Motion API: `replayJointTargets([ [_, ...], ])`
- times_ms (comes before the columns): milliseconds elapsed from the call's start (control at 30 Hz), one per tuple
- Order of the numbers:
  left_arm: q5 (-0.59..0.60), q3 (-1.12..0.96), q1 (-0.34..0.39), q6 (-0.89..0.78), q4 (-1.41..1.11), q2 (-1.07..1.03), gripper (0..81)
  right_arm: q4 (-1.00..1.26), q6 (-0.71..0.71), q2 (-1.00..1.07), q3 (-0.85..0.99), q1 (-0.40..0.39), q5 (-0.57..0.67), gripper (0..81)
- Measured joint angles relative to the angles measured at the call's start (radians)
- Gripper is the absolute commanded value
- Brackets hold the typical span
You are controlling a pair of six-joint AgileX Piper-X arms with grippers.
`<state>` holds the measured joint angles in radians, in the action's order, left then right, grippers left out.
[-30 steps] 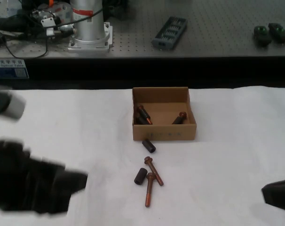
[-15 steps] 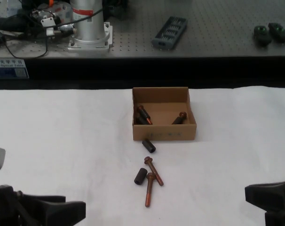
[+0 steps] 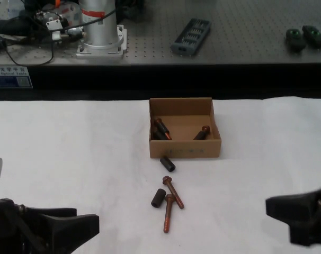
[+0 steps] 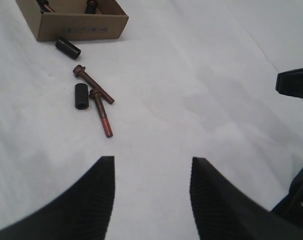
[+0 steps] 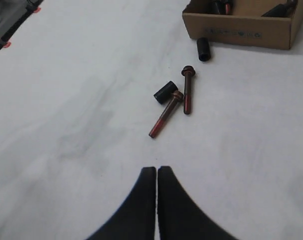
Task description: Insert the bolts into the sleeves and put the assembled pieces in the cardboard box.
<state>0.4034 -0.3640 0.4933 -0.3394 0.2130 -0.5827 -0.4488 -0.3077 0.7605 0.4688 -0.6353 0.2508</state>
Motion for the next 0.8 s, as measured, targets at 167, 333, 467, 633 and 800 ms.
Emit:
replayJointTargets([
  [167,0.000,0.000,0.000,0.000,-0.004,0.000,34.7,-0.007,0.028,0.203,0.115,0.000,0.000,1.6],
  [333,0.000,0.000,0.000,0.000,-0.004,0.000,34.7,-0.084,0.105,0.499,0.324,0.000,0.000,1.6],
  [467,0.000,0.000,0.000,0.000,-0.004,0.000,34.7,-0.136,0.139,0.707,0.473,0.000,0.000,1.6],
  [633,0.000,0.000,0.000,0.000,-0.004,0.000,34.7,-0.210,0.206,0.975,0.659,0.000,-0.005,5.0],
  [800,0.000,0.000,0.000,0.000,-0.004,0.000,34.7,-0.248,0.242,1.088,0.755,0.000,-0.042,34.4],
])
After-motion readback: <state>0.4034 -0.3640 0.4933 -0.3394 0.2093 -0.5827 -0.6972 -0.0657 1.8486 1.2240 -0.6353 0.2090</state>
